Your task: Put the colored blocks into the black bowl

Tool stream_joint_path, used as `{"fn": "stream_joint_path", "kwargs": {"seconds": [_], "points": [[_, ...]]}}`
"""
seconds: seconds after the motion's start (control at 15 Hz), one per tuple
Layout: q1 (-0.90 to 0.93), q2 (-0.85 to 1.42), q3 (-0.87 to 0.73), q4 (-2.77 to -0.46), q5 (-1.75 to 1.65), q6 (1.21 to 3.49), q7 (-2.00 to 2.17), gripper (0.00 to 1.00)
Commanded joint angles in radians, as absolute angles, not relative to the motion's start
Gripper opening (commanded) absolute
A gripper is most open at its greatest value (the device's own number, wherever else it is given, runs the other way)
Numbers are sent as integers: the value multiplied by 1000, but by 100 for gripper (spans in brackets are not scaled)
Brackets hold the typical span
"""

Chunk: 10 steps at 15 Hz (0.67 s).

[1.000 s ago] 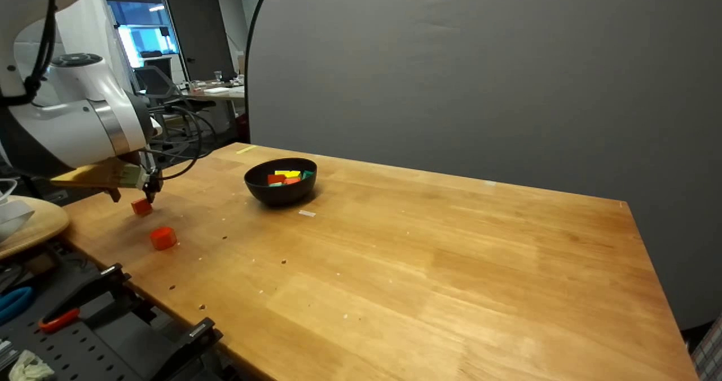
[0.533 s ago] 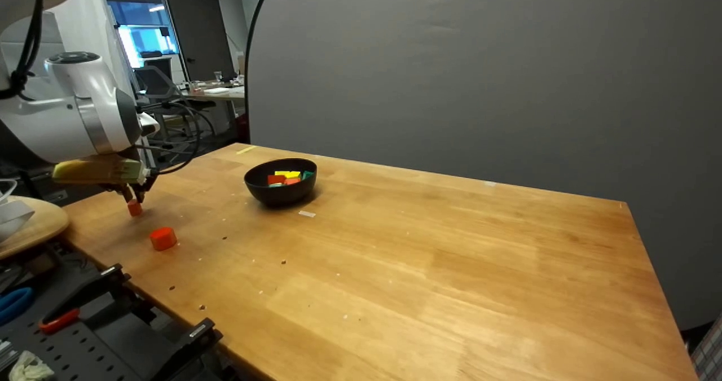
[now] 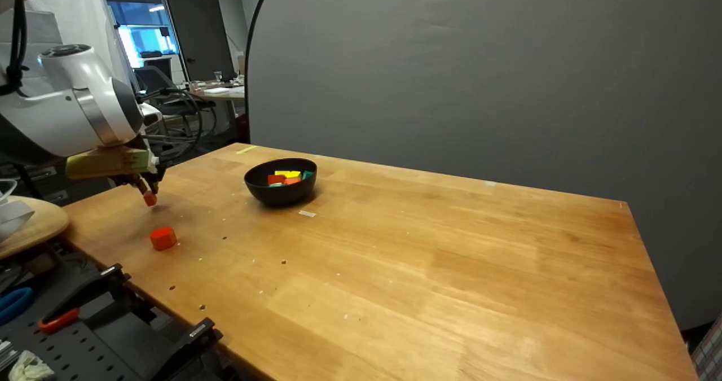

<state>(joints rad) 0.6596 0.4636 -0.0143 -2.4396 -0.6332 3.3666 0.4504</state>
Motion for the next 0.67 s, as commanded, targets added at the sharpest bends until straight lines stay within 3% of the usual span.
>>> {"fn": "stream_joint_path", "kwargs": {"seconds": [0.0, 0.4, 0.6], "points": [[894, 334, -288, -2481, -514, 3400, 369, 12], [1128, 346, -751, -2499, -271, 3538, 252, 12], [1137, 451, -851, -2477, -141, 3579, 272, 12]]}}
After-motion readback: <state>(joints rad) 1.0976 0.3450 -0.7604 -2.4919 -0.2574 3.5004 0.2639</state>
